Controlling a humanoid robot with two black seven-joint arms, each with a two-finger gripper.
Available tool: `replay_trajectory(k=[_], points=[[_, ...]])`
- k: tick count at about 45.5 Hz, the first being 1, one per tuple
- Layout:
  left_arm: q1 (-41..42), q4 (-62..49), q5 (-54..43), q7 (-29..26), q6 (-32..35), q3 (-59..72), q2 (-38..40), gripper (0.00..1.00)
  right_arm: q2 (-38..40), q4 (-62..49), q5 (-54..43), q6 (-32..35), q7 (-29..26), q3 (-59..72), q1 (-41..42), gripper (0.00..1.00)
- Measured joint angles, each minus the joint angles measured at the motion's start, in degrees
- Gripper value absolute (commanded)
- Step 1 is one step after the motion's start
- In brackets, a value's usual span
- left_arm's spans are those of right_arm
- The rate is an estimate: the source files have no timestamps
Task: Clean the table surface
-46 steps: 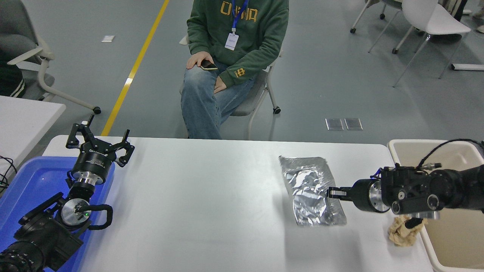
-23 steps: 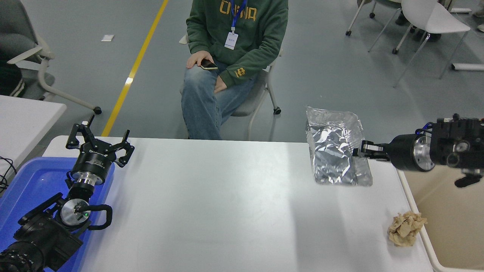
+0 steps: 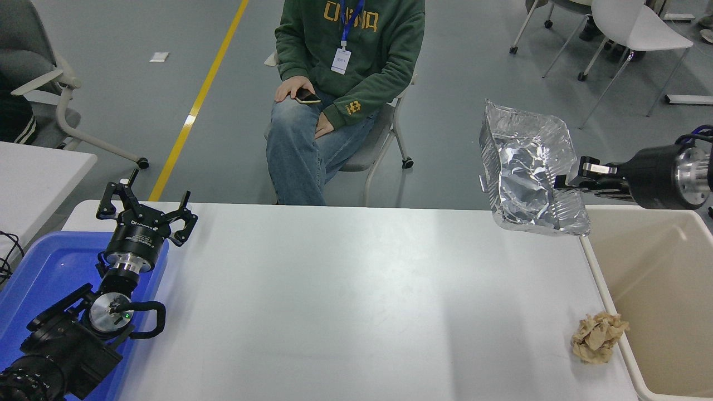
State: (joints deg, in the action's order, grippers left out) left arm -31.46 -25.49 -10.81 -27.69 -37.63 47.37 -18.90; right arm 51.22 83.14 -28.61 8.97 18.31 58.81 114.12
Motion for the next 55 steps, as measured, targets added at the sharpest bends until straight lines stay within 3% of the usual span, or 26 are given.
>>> replay_trajectory(k=[14,26,55], points=[[0.0,0.0,0.0,0.0,0.0,0.0,0.0,1.0,0.6,-0.9,-0.2,0.5,-0.2,0.1,-0.5,0.0],[0.0,0.0,0.0,0.0,0.0,0.0,0.0,1.0,0.9,-7.8,0.9,-0.6,-0.5,-0.5,-5.8,0.0],[0.0,0.0,0.0,0.0,0.0,0.0,0.0,1.0,-3.3,-48.6,6.6,-2.1,-0.6,-21.5,-43.9,0.0]])
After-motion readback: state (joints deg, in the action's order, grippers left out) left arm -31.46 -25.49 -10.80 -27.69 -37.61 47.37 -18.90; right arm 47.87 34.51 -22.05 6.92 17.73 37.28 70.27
